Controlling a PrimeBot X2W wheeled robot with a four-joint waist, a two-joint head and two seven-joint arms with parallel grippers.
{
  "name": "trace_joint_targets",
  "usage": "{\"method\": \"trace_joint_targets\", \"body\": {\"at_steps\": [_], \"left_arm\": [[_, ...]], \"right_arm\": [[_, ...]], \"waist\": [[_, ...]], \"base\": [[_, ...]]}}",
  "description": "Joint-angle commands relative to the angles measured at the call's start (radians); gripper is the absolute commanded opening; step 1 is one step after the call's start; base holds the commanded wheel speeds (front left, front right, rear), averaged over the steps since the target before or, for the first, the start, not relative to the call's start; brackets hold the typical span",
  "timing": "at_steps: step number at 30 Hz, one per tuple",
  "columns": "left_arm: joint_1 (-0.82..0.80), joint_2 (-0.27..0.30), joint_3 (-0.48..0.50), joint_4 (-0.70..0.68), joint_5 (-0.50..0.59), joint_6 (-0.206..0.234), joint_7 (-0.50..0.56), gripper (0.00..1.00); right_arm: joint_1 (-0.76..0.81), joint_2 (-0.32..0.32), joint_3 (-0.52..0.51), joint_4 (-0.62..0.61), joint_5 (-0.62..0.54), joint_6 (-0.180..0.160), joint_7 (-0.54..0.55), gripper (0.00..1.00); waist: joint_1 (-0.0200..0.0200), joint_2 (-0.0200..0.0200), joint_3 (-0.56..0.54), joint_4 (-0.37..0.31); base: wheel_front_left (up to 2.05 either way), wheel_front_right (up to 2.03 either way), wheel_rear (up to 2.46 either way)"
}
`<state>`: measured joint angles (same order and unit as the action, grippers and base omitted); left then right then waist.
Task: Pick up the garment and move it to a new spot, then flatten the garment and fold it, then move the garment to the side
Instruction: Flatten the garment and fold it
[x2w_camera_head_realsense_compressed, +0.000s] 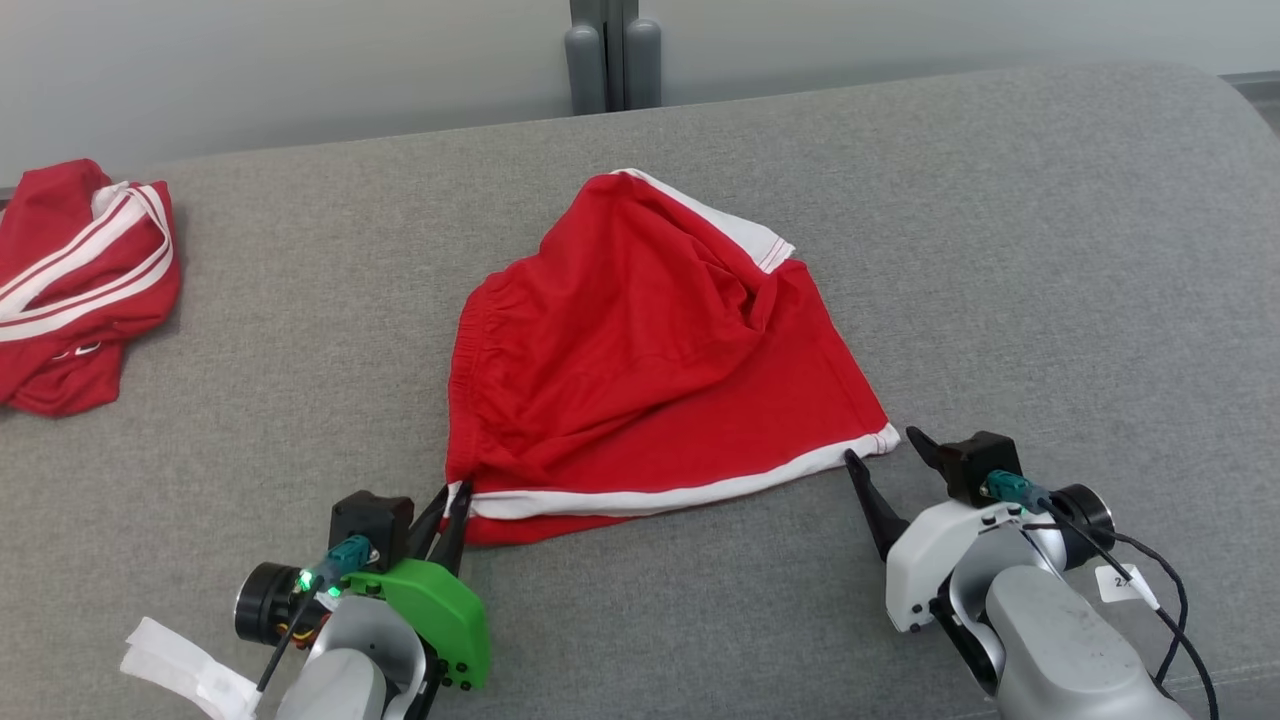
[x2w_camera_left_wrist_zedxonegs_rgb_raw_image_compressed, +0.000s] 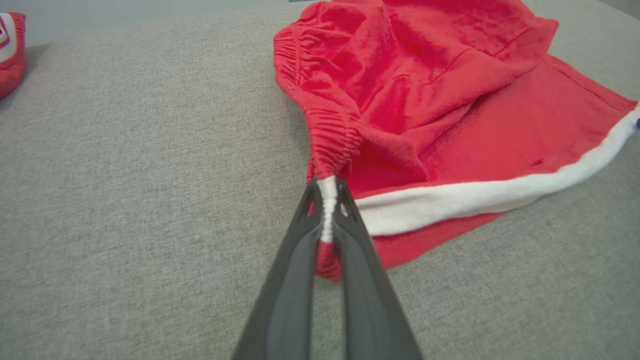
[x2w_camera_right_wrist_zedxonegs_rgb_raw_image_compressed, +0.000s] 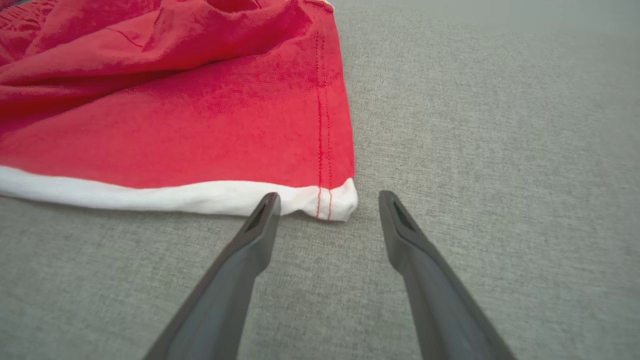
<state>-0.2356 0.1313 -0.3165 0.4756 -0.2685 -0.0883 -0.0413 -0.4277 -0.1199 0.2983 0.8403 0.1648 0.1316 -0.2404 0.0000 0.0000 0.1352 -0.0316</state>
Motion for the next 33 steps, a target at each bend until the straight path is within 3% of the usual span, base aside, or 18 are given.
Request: {"method": "trace_joint_targets", "body": {"at_steps": [1,3,5,6,10,11,13,15,21,27,33], "left_arm": [[0.009,0.0,0.001,-0.002,-0.006,0.002,-0.008,0.0],[0.01,-0.002,-0.001,-0.002,-0.01,0.004,-0.011,0.0],[0.01,-0.003,-0.004,0.0,-0.014,0.005,-0.015,0.0],[0.011,-0.003,-0.005,0.001,-0.014,0.006,-0.016,0.0],[0.016,-0.001,-0.006,0.003,-0.02,0.009,-0.021,0.0],[0.017,-0.001,-0.006,0.004,-0.021,0.009,-0.023,0.0],[0.019,0.0,-0.005,0.005,-0.024,0.011,-0.024,0.0],[0.019,0.001,-0.004,0.007,-0.028,0.011,-0.024,0.0],[0.023,-0.008,0.013,-0.007,-0.062,0.012,-0.052,0.0],[0.019,-0.024,0.05,-0.073,-0.125,0.003,-0.094,0.0],[0.011,-0.037,0.09,-0.259,-0.207,-0.005,-0.108,0.0]], "right_arm": [[-0.021,0.003,0.014,0.022,0.01,-0.002,-0.01,1.0],[-0.036,0.007,0.029,0.046,0.024,-0.002,-0.016,1.0],[-0.054,0.01,0.048,0.075,0.041,-0.002,-0.02,0.75],[-0.059,0.01,0.055,0.084,0.045,-0.002,-0.023,0.56],[-0.073,0.01,0.075,0.104,0.058,-0.002,-0.025,0.27],[-0.074,0.009,0.079,0.109,0.061,-0.002,-0.025,0.27],[-0.079,0.006,0.086,0.115,0.065,-0.002,-0.025,0.06],[-0.081,0.002,0.091,0.124,0.072,-0.002,-0.026,0.0],[-0.084,-0.006,0.073,0.065,0.093,-0.002,-0.026,0.0],[-0.036,-0.02,0.013,-0.164,0.118,-0.002,-0.025,0.0],[0.012,-0.043,-0.047,-0.435,0.105,-0.002,-0.025,0.0]], "waist": [[0.0,0.0,0.003,0.007],[0.0,0.0,0.004,0.012],[0.0,0.0,0.005,0.017],[0.0,0.0,0.005,0.018],[0.0,0.0,0.001,0.017],[0.0,0.0,0.0,0.016],[0.0,0.0,-0.002,0.014],[0.0,0.0,-0.005,0.011],[0.0,0.0,-0.015,0.001],[0.0,0.0,-0.047,-0.016],[0.0,0.0,-0.098,-0.037]], "base": [[0.0,0.0,0.0],[0.0,0.0,0.0],[0.0,0.0,0.0],[0.0,0.0,0.0],[0.0,0.0,0.0],[0.0,0.0,0.0],[0.0,0.0,0.0],[0.0,0.0,0.0],[0.0,0.0,0.0],[0.0,0.0,0.0],[0.0,0.0,0.0]]}}
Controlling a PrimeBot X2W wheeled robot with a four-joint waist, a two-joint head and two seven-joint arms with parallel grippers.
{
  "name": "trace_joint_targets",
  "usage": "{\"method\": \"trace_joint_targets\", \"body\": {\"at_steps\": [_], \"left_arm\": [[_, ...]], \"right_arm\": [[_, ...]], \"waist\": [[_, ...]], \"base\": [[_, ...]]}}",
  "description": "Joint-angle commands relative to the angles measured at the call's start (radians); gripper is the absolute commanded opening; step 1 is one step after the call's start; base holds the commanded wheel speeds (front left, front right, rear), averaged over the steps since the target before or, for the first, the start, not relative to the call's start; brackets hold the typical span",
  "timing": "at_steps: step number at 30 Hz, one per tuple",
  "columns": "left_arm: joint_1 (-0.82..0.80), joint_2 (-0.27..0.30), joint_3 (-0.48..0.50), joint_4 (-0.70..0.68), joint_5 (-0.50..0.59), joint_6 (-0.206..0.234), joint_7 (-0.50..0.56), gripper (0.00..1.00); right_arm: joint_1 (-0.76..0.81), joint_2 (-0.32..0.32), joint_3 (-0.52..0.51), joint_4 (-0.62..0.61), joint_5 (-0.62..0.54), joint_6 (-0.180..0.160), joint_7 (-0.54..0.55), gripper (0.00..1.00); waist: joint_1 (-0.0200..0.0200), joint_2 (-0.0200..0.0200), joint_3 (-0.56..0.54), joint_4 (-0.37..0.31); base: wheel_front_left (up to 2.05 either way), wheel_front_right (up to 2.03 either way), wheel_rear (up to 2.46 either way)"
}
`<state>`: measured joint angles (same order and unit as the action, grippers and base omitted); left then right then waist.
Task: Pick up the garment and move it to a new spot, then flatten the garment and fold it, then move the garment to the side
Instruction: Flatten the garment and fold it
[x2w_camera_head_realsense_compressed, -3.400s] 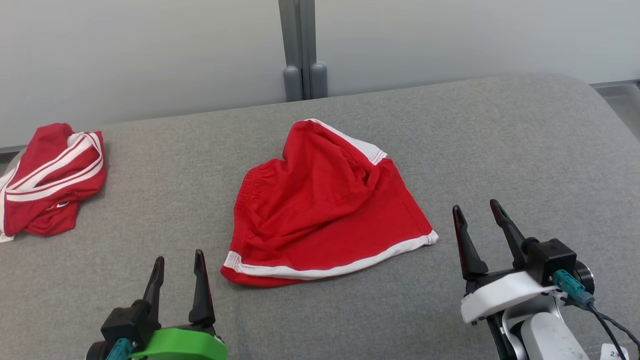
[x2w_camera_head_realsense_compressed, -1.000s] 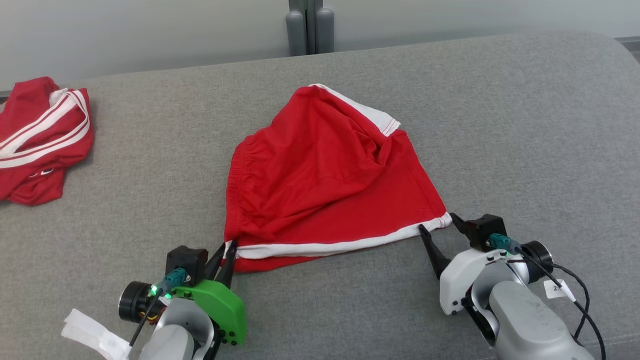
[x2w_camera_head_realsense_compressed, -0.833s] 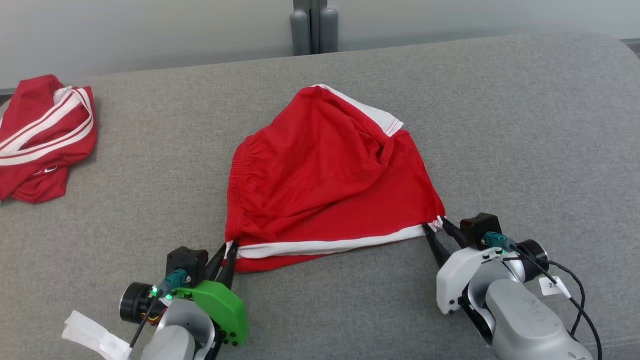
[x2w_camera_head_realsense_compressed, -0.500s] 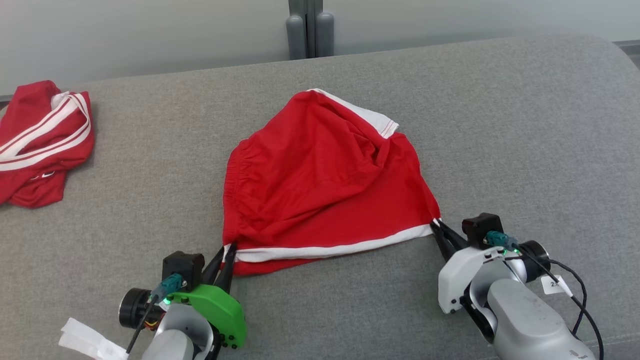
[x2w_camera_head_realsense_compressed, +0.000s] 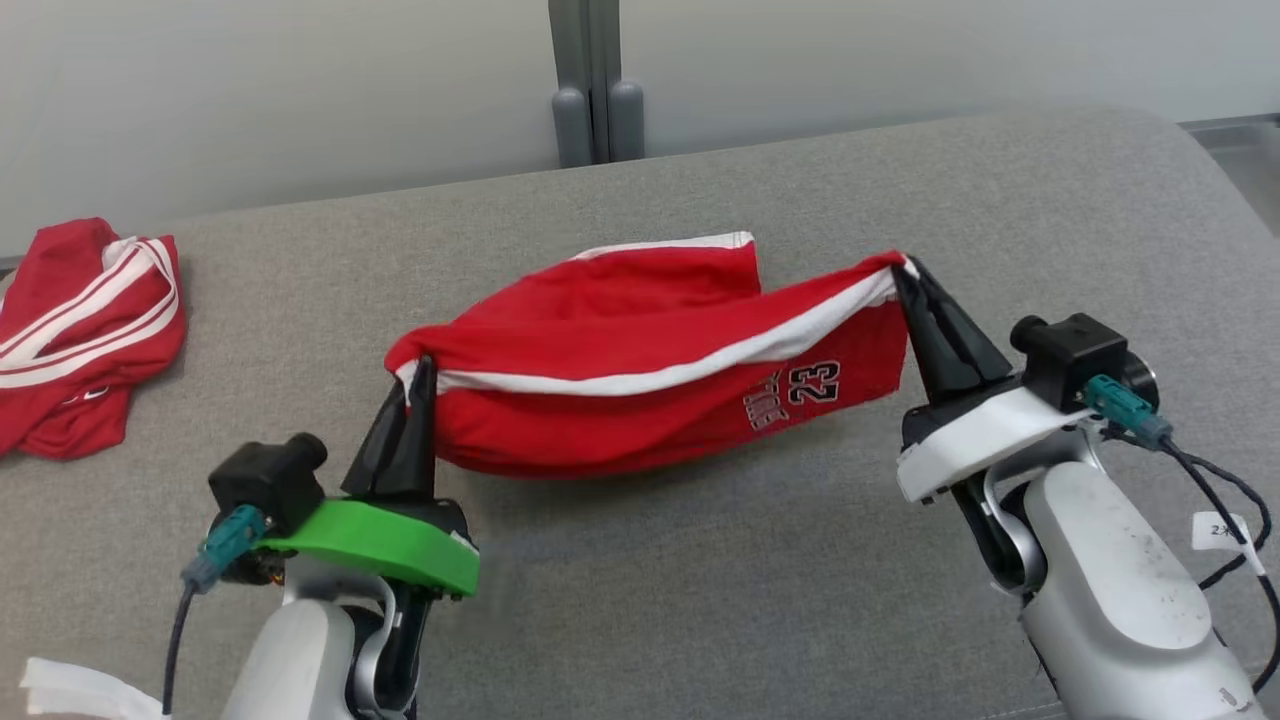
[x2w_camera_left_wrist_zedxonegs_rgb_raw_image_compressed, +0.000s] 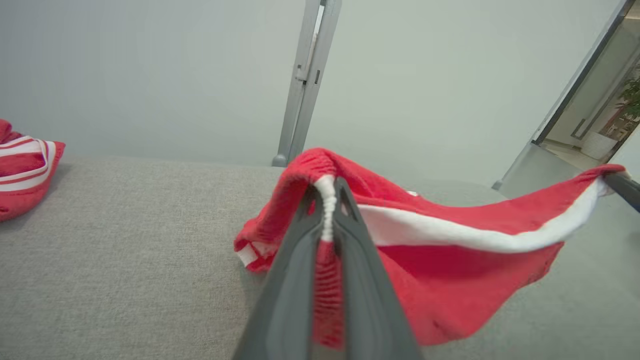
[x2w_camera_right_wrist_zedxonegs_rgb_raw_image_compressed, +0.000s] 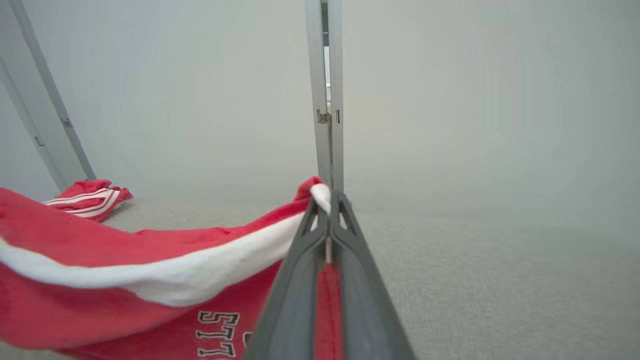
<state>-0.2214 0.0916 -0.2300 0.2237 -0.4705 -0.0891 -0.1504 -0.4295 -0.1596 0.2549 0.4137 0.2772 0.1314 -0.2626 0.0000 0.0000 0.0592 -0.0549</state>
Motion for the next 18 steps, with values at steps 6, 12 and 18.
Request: {"method": "trace_joint_targets", "body": {"at_steps": [6,12,18], "left_arm": [[0.019,0.016,0.03,-0.264,-0.054,0.019,0.067,0.0],[-0.004,0.056,0.048,-0.537,-0.093,0.059,0.224,0.0],[-0.059,0.088,0.055,-0.731,-0.137,0.097,0.378,0.0]], "right_arm": [[0.073,-0.014,-0.058,-0.25,-0.034,-0.001,-0.003,0.0],[0.129,-0.03,-0.113,-0.478,-0.056,-0.001,0.001,0.0],[0.186,-0.022,-0.17,-0.696,-0.082,-0.001,0.055,0.0]], "waist": [[0.0,0.0,-0.069,-0.036],[0.0,0.0,-0.09,-0.057],[0.0,0.0,-0.085,-0.072]], "base": [[0.0,0.0,0.0],[0.0,0.0,0.0],[0.0,0.0,0.0]]}}
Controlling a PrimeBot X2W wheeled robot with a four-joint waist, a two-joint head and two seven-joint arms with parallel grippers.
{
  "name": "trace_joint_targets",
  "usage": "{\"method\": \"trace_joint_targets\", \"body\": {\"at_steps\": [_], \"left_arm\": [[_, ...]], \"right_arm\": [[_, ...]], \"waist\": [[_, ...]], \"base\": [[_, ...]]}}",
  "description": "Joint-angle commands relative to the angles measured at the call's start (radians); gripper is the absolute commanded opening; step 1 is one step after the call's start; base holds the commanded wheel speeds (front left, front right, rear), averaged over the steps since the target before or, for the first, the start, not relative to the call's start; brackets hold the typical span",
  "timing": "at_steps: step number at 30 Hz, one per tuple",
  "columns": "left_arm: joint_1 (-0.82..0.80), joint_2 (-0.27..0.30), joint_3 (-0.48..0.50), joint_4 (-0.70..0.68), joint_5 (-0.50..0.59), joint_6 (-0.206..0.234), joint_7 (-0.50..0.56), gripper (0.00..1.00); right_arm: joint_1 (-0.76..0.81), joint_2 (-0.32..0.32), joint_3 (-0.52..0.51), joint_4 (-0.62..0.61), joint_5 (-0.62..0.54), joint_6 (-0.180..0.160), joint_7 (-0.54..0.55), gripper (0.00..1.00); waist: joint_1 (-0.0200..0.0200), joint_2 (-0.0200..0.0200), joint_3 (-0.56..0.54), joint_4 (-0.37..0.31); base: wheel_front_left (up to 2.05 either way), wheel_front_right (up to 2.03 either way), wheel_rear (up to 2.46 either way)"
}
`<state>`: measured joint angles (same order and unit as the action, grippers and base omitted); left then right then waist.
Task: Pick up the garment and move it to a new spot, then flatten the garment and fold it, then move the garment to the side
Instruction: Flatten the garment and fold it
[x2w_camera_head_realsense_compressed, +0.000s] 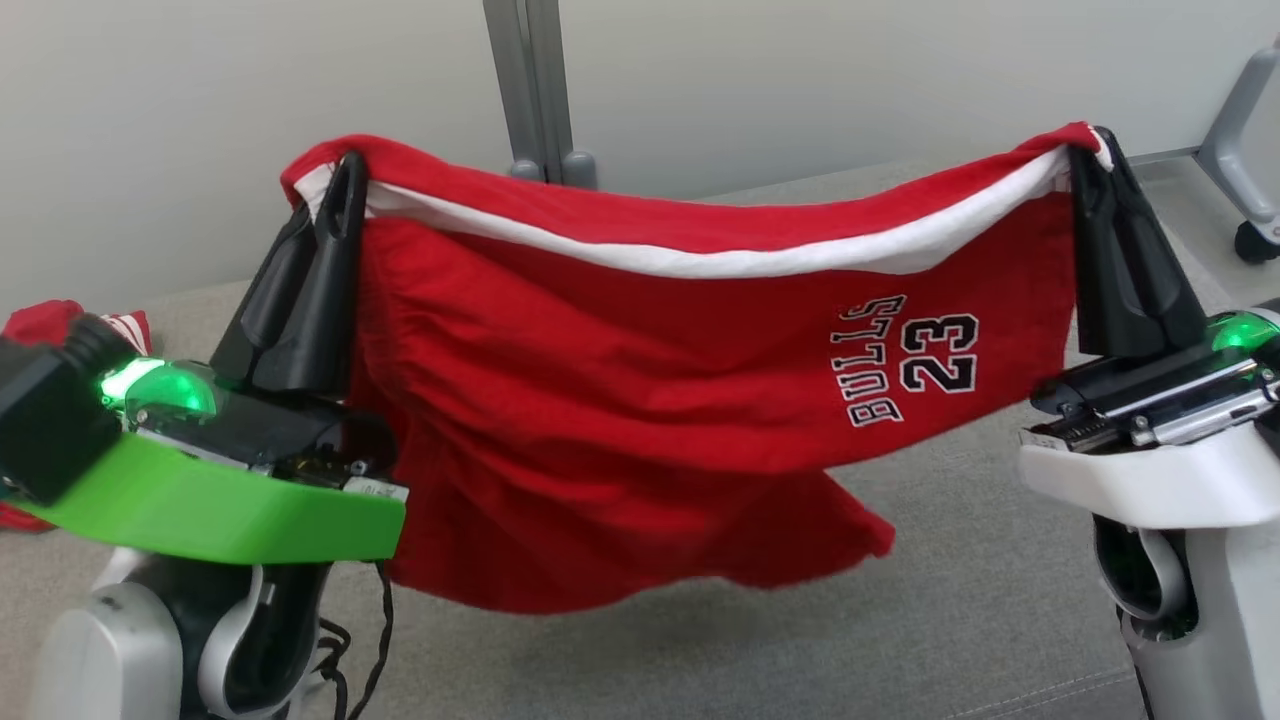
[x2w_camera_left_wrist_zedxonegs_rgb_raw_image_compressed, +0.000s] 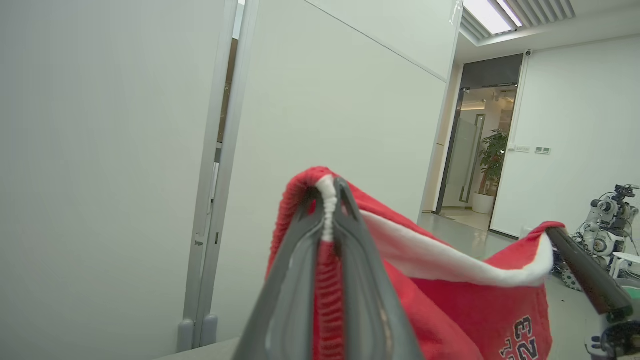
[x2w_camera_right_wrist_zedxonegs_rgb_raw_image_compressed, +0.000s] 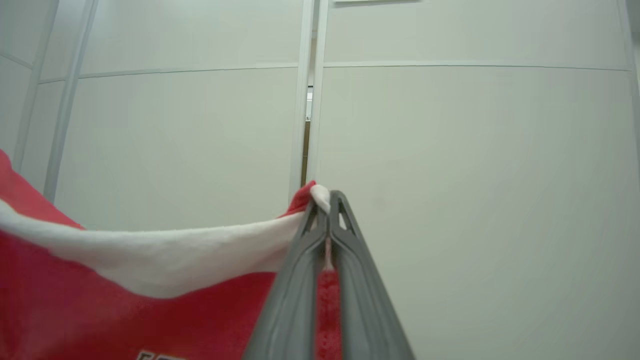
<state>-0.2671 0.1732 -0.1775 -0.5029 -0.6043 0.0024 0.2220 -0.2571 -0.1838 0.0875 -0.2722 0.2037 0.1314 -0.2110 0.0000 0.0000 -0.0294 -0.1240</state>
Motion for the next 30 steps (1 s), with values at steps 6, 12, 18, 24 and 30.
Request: {"method": "trace_joint_targets", "body": {"at_steps": [6,12,18,24,30], "left_arm": [[-0.085,0.034,-0.006,0.022,-0.002,0.014,0.087,0.0],[-0.26,0.056,-0.032,0.2,0.028,-0.02,0.123,0.0],[-0.626,0.064,-0.042,0.45,0.114,-0.063,0.079,0.0],[-0.925,0.032,-0.029,0.716,0.177,-0.053,-0.046,0.0],[-0.92,-0.001,-0.022,0.92,0.16,-0.071,-0.177,0.0]], "right_arm": [[0.034,0.015,-0.023,-0.07,-0.004,-0.001,0.065,0.0],[-0.131,0.033,-0.022,0.085,0.044,-0.001,0.053,0.0],[-0.495,0.062,-0.033,0.341,0.041,-0.001,-0.013,0.0],[-0.797,0.112,-0.087,0.561,0.011,-0.001,-0.052,0.0],[-0.797,0.132,-0.058,0.641,0.01,-0.001,-0.054,0.0]], "waist": [[0.0,0.0,0.052,-0.008],[0.0,0.0,0.188,-0.015],[0.0,0.0,0.348,-0.033],[0.0,0.0,0.489,-0.051],[0.0,0.0,0.584,-0.046]], "base": [[0.0,0.0,0.0],[0.0,0.0,0.0],[0.0,0.0,0.0],[0.0,0.0,0.0],[0.0,0.0,0.0]]}}
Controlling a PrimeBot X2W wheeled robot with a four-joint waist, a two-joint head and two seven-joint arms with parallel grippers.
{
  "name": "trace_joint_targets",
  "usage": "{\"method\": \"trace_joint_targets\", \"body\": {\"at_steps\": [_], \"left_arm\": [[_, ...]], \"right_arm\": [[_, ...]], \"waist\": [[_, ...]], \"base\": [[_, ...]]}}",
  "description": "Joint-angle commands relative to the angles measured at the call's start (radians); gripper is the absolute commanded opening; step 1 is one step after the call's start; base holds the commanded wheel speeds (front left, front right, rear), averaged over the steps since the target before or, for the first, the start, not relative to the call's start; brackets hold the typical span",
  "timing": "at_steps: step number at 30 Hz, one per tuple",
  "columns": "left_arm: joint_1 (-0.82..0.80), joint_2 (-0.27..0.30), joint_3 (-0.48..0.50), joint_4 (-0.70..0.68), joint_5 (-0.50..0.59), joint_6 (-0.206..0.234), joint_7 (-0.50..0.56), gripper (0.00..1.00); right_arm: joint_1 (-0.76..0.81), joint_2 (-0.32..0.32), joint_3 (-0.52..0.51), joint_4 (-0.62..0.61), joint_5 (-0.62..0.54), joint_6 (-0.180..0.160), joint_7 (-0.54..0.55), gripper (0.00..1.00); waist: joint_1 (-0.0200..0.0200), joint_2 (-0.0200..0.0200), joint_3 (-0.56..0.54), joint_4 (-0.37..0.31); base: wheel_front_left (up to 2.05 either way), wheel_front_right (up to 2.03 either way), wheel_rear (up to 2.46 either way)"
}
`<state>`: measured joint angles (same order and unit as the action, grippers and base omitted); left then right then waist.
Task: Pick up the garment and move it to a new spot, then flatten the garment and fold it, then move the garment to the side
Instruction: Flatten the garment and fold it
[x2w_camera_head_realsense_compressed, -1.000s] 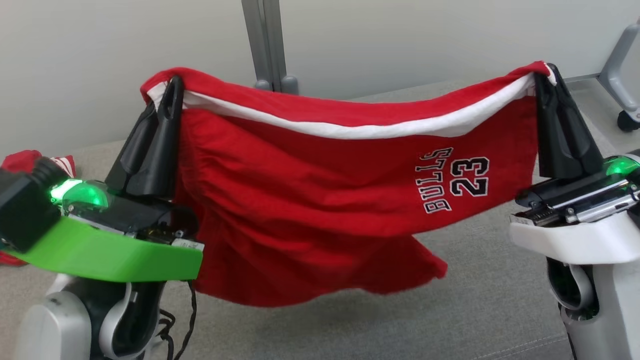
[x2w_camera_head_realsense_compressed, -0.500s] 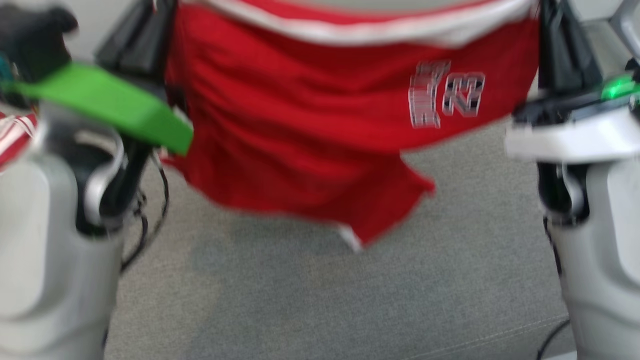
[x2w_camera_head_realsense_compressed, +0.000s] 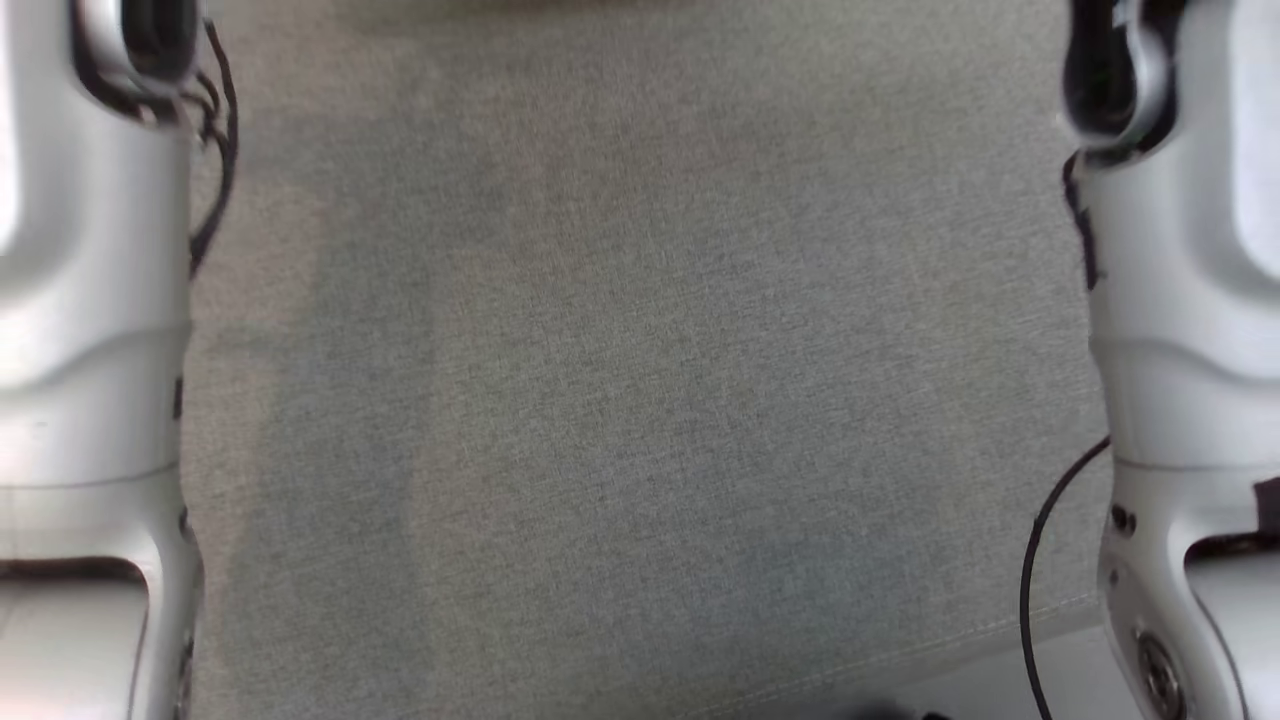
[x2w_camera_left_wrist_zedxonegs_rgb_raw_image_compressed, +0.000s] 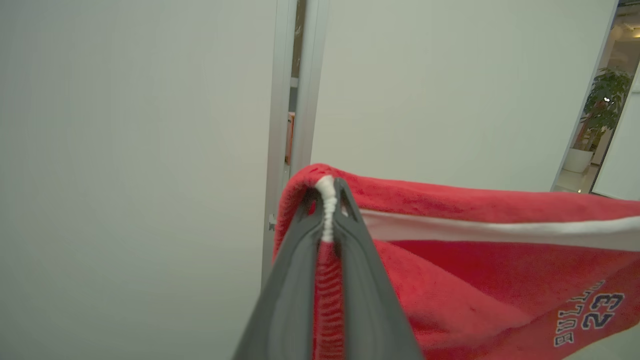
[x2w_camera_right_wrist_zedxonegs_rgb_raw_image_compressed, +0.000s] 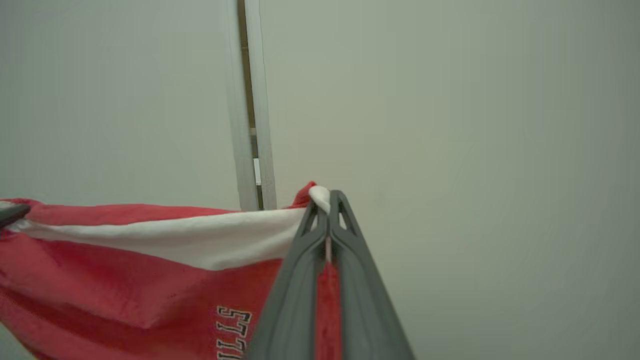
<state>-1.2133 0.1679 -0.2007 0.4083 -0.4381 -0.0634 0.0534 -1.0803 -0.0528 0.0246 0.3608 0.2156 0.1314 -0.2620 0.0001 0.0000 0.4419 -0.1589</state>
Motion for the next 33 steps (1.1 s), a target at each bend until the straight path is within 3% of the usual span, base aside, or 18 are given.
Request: {"method": "trace_joint_targets", "body": {"at_steps": [1,8,19,26,33], "left_arm": [[0.051,0.002,0.002,0.039,-0.013,-0.01,-0.031,0.0],[0.233,-0.021,-0.003,0.099,-0.072,-0.043,-0.151,0.0],[0.579,-0.021,-0.039,-0.113,-0.162,-0.061,-0.214,0.0],[0.843,-0.042,-0.085,-0.322,-0.196,-0.029,-0.177,0.0],[1.13,-0.041,-0.096,-0.534,-0.222,0.057,-0.15,0.0]], "right_arm": [[0.05,0.002,0.016,0.016,0.0,-0.001,-0.003,0.0],[0.22,0.001,0.035,-0.003,0.042,-0.001,-0.004,0.0],[0.548,0.001,0.0,-0.163,0.07,-0.001,-0.004,0.0],[0.765,0.001,-0.024,-0.266,0.07,-0.001,-0.004,0.0],[0.991,0.001,-0.06,-0.384,0.135,-0.002,-0.004,0.0]], "waist": [[-0.0001,0.0,0.121,-0.009],[-0.0001,0.0,0.118,0.008],[-0.0001,0.0,-0.049,0.022],[-0.0001,0.0,-0.18,0.022],[-0.0001,0.0,-0.274,0.007]], "base": [[0.0,0.0,0.0],[0.0,0.0,0.0],[0.0,0.0,0.0],[0.0,0.0,0.0],[0.0,0.0,0.0]]}}
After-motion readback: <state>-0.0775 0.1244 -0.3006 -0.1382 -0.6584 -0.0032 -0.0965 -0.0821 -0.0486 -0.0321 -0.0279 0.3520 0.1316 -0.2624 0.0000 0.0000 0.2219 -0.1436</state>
